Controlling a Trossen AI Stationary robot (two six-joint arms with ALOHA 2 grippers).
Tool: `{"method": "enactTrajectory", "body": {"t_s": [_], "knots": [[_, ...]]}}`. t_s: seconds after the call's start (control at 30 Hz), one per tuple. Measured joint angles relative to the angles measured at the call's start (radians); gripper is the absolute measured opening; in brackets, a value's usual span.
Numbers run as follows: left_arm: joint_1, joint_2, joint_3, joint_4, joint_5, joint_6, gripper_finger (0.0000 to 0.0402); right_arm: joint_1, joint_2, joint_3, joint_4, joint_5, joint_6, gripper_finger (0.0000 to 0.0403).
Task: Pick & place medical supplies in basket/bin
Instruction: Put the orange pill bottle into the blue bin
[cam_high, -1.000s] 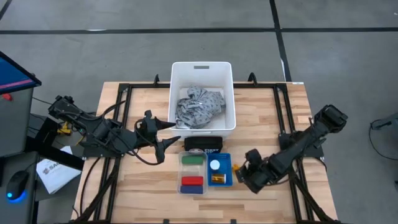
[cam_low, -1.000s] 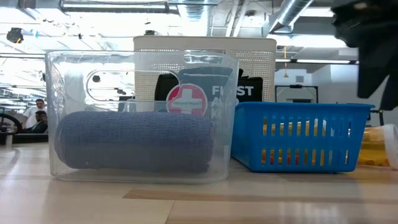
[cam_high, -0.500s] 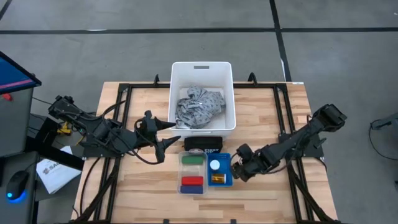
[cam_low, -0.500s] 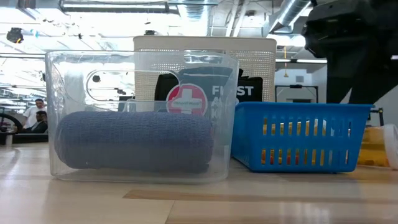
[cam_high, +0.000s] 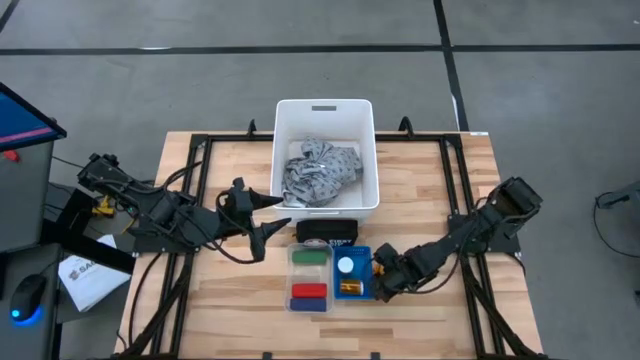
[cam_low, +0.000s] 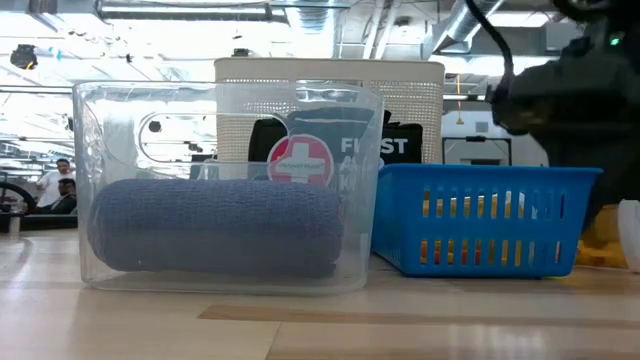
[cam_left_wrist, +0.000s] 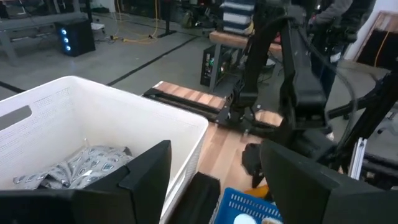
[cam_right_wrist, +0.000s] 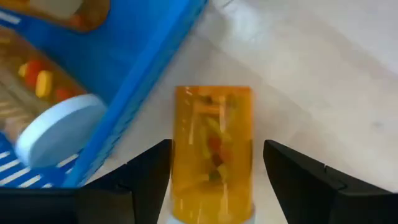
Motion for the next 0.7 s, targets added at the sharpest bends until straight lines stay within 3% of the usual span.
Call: {"method": "enactTrajectory", "body": {"t_s": [0.7], "knots": [[-0.003,0.0,0.0,0.024,0.032,-0.038,0.0218,-0.081,0.013,-0.025,-0.041,0.032,-0.023,0.0246]]}}
